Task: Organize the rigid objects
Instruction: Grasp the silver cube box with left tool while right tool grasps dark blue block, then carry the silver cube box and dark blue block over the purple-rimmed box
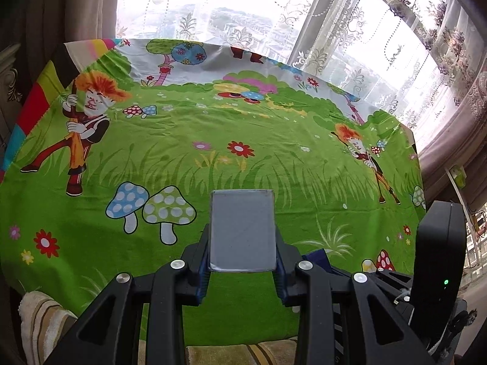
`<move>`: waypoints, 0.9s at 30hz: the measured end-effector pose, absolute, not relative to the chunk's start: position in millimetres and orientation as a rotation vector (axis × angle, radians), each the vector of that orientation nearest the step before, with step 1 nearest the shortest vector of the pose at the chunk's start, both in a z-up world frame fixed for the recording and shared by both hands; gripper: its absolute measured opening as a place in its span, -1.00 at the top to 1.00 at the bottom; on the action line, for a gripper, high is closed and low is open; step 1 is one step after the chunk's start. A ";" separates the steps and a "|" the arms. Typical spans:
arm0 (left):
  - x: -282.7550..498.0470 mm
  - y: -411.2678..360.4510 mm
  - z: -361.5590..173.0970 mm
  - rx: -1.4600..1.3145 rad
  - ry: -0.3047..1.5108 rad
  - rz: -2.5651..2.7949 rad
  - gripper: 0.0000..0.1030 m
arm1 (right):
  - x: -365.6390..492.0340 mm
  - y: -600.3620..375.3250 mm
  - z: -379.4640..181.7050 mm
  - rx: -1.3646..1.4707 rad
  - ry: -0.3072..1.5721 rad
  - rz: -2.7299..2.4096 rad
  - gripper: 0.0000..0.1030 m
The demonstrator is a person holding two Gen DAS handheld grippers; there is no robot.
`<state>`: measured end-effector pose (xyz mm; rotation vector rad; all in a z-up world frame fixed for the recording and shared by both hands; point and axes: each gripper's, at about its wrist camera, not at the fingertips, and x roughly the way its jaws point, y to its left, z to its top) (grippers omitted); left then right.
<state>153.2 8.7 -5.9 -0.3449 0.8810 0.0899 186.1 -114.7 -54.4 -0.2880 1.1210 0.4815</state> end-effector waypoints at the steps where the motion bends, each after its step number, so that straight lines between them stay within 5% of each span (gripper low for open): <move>1: 152.7 6.2 -5.0 -0.341 0.880 0.089 0.32 | 184.8 -118.8 -51.1 -0.275 1.110 0.471 0.40; 27: 106.4 -100.4 20.8 -0.292 0.919 -0.060 0.32 | 133.8 -244.1 15.1 -0.002 0.920 0.444 0.40</move>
